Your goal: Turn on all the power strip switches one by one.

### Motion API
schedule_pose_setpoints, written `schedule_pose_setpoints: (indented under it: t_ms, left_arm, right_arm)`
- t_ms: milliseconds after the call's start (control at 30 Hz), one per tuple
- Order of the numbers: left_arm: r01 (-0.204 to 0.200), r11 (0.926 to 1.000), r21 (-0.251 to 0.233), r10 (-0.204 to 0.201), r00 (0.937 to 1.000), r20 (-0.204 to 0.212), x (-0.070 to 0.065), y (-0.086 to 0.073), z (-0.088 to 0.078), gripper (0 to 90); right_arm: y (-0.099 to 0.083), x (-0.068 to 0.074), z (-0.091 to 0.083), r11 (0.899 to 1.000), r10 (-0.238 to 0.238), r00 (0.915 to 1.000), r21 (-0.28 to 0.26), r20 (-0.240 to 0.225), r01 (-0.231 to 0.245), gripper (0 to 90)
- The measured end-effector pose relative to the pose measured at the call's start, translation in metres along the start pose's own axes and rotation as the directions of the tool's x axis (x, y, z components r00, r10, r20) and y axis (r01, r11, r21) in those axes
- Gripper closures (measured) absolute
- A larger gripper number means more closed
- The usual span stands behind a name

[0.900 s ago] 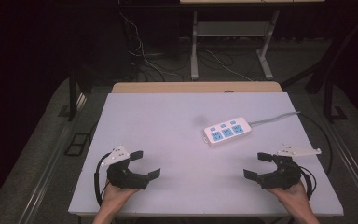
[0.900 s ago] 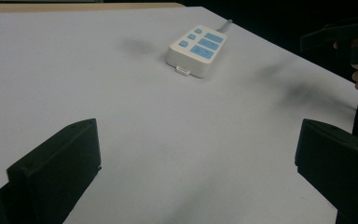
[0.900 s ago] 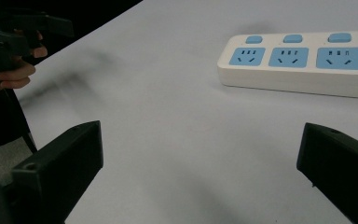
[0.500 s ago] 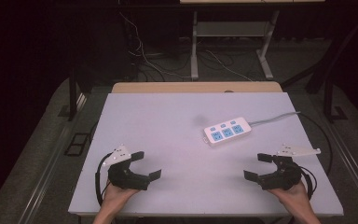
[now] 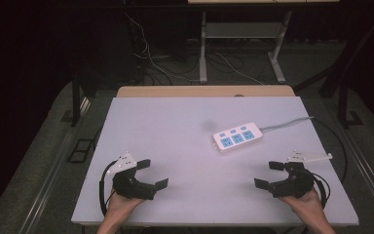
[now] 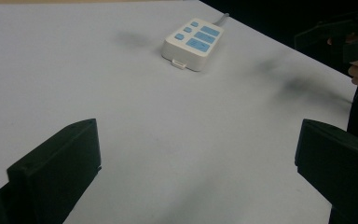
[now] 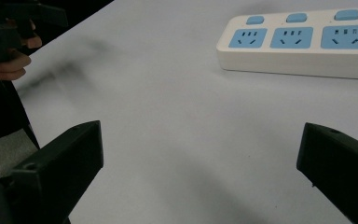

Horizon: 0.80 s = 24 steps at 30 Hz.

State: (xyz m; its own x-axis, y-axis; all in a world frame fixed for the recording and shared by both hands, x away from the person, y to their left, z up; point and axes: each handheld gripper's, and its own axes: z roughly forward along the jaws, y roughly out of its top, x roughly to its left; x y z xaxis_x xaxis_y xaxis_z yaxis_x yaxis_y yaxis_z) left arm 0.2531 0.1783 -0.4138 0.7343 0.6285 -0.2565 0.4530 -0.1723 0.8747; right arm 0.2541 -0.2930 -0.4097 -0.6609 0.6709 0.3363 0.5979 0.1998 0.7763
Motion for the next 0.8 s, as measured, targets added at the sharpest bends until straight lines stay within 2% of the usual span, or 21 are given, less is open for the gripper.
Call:
schedule_pose_setpoints:
  t_ms: [300, 800]
  left_arm:
    - [0.01, 0.9999, 0.001, -0.01, 0.9999, 0.0, 0.001, -0.001, -0.001, 0.0]
    - [0.007, 0.9998, 0.017, -0.007, 1.0, 0.0, 0.001, -0.002, 0.004, 0.0]
  right_arm:
    - [0.004, -0.001, 0.004, 1.0, -0.011, 0.9999, 0.027, 0.004, 0.011, 0.4]
    - [0.032, 0.0, 0.005, 0.996, -0.061, 0.9981, 0.061, 0.012, 0.06, 0.4]
